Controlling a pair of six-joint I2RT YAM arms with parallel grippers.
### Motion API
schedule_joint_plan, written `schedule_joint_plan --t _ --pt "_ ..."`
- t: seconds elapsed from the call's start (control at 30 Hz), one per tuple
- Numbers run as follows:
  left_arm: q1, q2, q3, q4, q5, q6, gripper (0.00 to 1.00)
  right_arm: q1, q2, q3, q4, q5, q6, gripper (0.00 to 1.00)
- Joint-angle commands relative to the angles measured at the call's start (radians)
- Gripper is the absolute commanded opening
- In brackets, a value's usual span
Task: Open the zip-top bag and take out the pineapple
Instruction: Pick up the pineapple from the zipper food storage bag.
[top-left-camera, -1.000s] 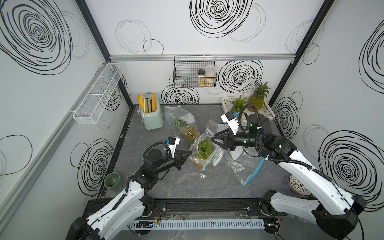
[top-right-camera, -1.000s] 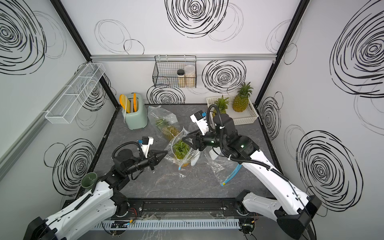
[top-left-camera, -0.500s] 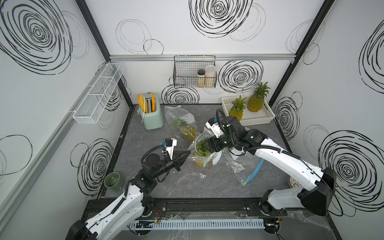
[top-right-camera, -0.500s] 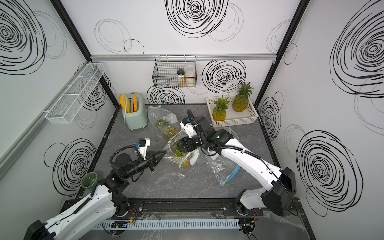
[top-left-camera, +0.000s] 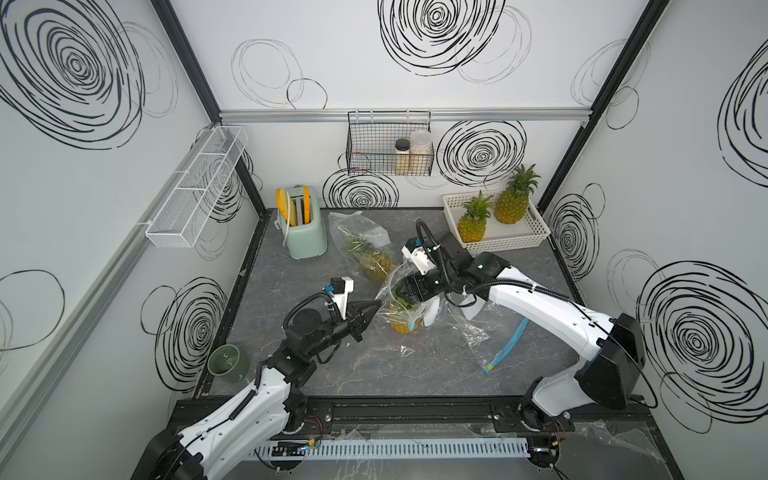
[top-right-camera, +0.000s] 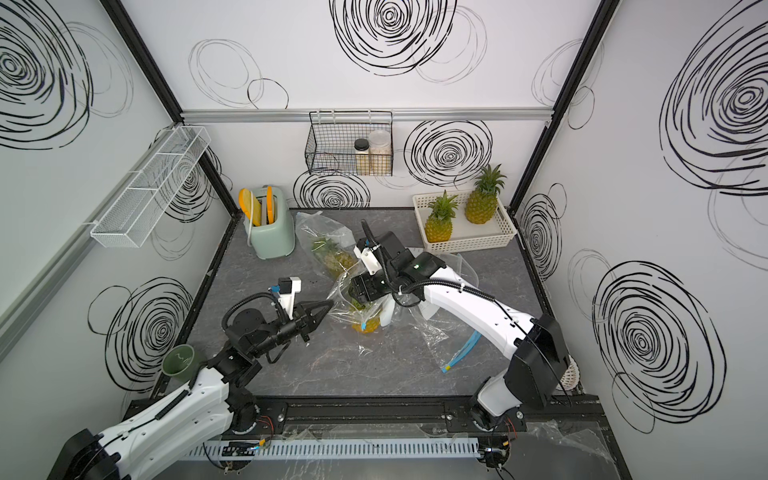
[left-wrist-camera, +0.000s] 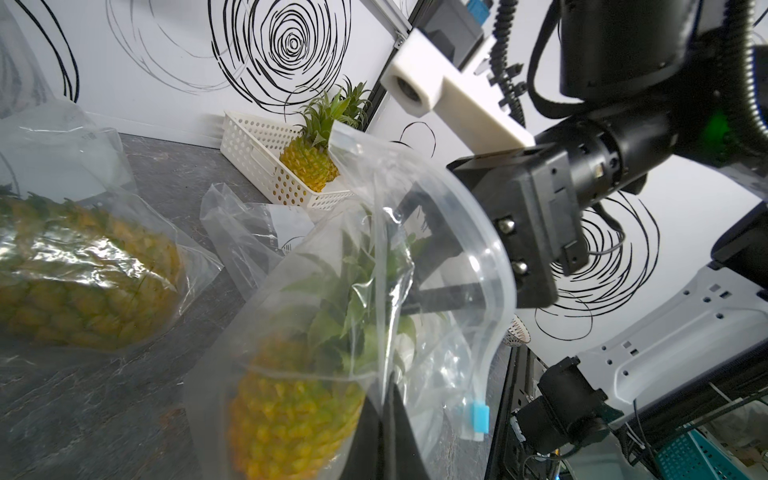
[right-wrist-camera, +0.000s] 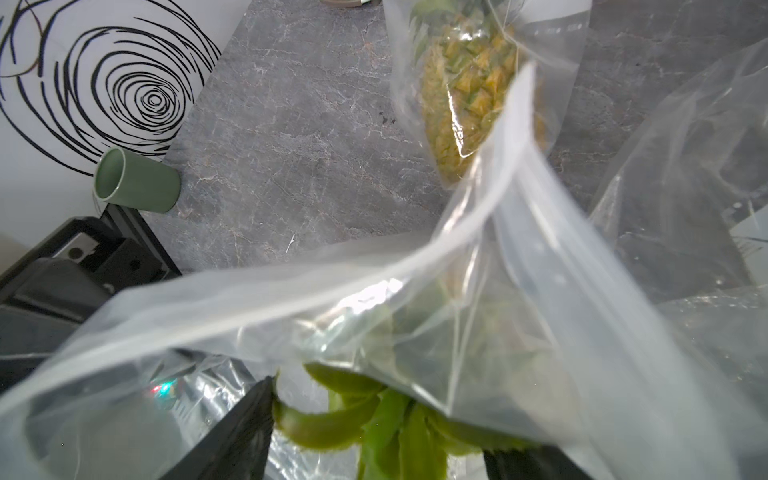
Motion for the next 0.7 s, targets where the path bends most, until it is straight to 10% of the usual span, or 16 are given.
schedule_joint_plan --t 0.0,0.17,0.37,0.43,0.67 --pt "-0.003 0.001 -0.014 0.09 -0.003 -0.014 0.0 0.003 0.047 0.043 -0.069 0.016 -0.001 0.76" --pt "-0.003 -0.003 -0.026 0.101 -0.006 -0.02 0.0 0.003 0.127 0.063 -0.14 0.024 0.017 0.66" --pt "-0.003 -0.025 -0.033 0.079 -0.026 -0.019 0.0 -0.001 0.089 -0.005 -0.088 0.041 0.047 0.06" --pt "-0.002 -0.038 -0.036 0.064 -0.04 -0.019 0.02 -0.01 0.057 -0.016 -0.065 0.029 0.051 0.0" --pt "0.007 -0.079 -0.039 0.03 -0.027 -0.031 0.57 -0.057 -0.064 -0.035 0.015 -0.045 0.051 0.0"
